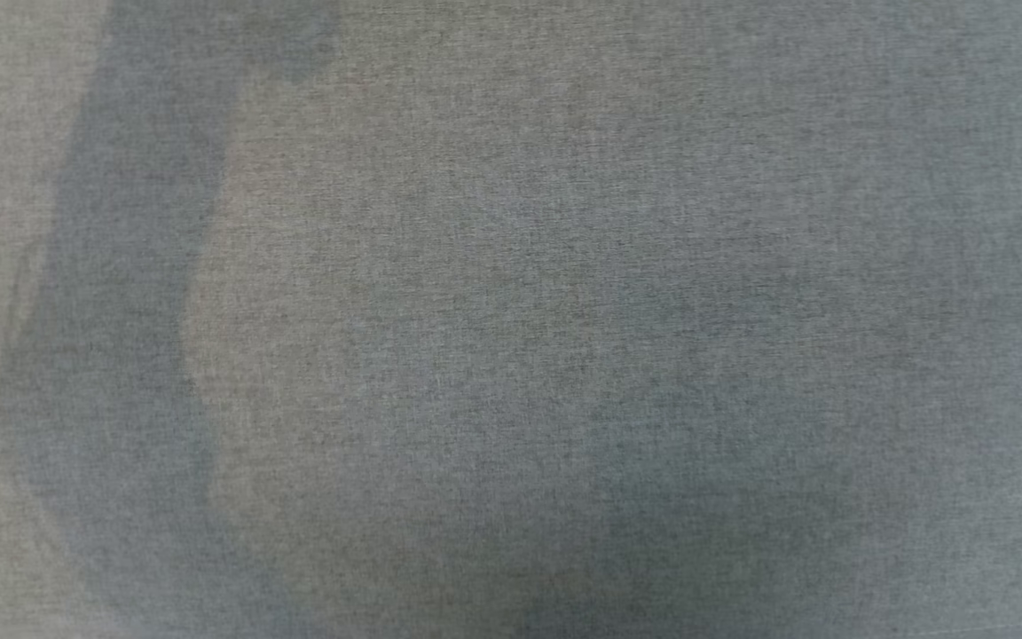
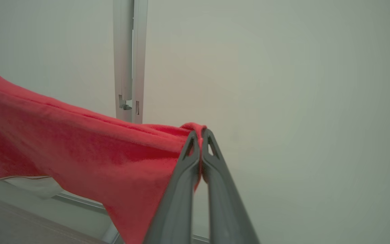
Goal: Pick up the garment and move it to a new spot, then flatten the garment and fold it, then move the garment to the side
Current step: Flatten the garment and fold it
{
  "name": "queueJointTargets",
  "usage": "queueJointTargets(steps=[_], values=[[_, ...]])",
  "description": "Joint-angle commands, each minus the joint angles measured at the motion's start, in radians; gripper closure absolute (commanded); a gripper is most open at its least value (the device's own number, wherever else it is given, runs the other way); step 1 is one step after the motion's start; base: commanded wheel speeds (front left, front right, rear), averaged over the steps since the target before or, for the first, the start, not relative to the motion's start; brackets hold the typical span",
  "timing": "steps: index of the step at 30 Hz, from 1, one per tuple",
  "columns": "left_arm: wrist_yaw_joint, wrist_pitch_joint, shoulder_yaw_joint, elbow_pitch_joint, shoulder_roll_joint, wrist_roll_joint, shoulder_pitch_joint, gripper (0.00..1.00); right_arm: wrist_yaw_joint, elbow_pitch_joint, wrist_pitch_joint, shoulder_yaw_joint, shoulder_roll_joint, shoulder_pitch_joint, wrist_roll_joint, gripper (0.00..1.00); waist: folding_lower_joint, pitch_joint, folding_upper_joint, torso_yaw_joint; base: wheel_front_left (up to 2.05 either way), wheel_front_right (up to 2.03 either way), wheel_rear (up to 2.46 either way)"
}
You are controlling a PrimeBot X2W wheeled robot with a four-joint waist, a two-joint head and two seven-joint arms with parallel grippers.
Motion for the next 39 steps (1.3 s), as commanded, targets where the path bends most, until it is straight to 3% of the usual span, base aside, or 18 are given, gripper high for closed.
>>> queueJointTargets(steps=[1, 6, 14, 21, 25, 29, 39], values=[[0.003, -0.003, 0.024, -0.037, 0.003, -0.004, 0.062, 1.0, -0.001, -0.006, -0.009, 0.001, 0.006, 0.034, -0.002, 1.0, -0.0003, 0.021, 0.0, 0.034, 0.0, 0.0, 0.0], [0.003, -0.003, 0.058, -0.181, 0.022, -0.038, 0.353, 1.0, -0.002, -0.071, -0.007, -0.033, 0.009, 0.197, 0.01, 1.0, -0.0003, -0.043, 0.0, 0.026, 0.0, 0.0, 0.0], [0.003, -0.003, 0.117, -0.406, 0.077, -0.111, 0.915, 1.0, -0.002, -0.277, -0.007, -0.158, -0.044, 0.623, 0.035, 1.0, -0.0003, -0.2, 0.0, 0.012, 0.0, 0.0, 0.0], [0.003, -0.004, 0.173, -0.492, 0.038, -0.106, 1.31, 1.0, -0.002, -0.421, -0.007, -0.304, -0.027, 1.013, 0.036, 1.0, -0.0003, -0.311, 0.0, 0.004, 0.0, 0.0, 0.0], [0.004, -0.003, 0.187, -0.539, 0.003, -0.084, 1.445, 1.0, -0.002, -0.477, -0.007, -0.332, -0.001, 1.147, 0.012, 1.0, -0.0003, -0.355, 0.0, -0.002, 0.0, 0.0, 0.0], [0.039, -0.003, 0.168, -0.609, -0.007, -0.045, 1.616, 1.0, -0.002, -0.545, -0.007, -0.356, 0.031, 1.324, -0.002, 1.0, -0.0003, -0.416, 0.0, -0.011, 0.0, 0.0, 0.0], [0.101, 0.045, 0.151, -0.727, 0.004, -0.079, 1.789, 1.0, -0.002, -0.594, -0.007, -0.391, 0.037, 1.508, -0.004, 1.0, -0.0003, -0.461, 0.0, -0.023, 0.0, 0.0, 0.0]])
